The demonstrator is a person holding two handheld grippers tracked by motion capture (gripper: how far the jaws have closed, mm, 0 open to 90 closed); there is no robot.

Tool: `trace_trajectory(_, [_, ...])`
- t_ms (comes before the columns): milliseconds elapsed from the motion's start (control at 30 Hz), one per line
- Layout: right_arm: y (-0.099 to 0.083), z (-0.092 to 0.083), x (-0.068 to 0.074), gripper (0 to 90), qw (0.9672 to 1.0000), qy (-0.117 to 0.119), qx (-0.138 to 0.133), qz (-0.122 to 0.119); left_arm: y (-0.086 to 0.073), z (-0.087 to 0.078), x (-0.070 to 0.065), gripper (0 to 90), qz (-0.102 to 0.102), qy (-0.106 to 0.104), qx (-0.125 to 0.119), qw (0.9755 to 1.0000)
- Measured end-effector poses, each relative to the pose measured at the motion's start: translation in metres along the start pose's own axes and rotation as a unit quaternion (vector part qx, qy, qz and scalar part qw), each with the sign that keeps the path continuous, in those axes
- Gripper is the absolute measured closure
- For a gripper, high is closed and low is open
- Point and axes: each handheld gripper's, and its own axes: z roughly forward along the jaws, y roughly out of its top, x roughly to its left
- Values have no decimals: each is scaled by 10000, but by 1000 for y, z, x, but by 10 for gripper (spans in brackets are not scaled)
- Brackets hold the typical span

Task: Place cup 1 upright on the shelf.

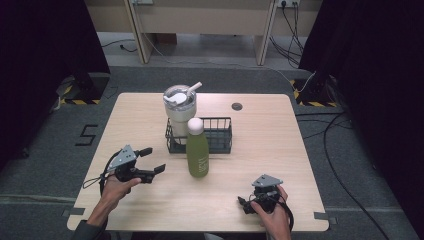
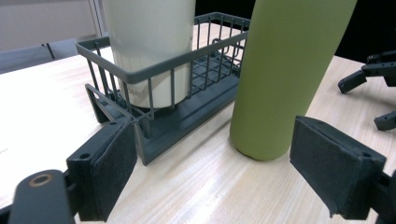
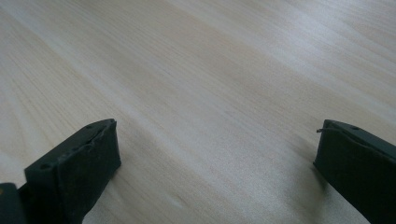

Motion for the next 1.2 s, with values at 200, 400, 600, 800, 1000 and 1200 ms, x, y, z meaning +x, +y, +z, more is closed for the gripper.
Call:
trace_trajectory(200, [0, 0, 0, 4, 10000, 1, 0, 0, -7, -1, -5, 147, 48, -41, 103, 9999])
trace_trajectory(400, [0, 0, 0, 4, 10000, 1, 1, 1, -13, -5, -8, 147, 87, -20, 175, 9998])
trace_trajectory(600, [0, 0, 0, 4, 10000, 1, 0, 1, -22, -7, -10, 147, 77, -5, 279, 9996])
trace_trajectory(800, [0, 0, 0, 4, 10000, 1, 0, 1, -29, -7, -11, 147, 51, -38, 385, 9992])
trace_trajectory(1000, [0, 0, 0, 4, 10000, 1, 0, 2, -38, -9, -9, 148, 3, -117, 686, 9976])
trace_trajectory(1200, [0, 0, 0, 4, 10000, 1, 0, 0, -45, -10, -10, 148, 12, -136, 961, 9953])
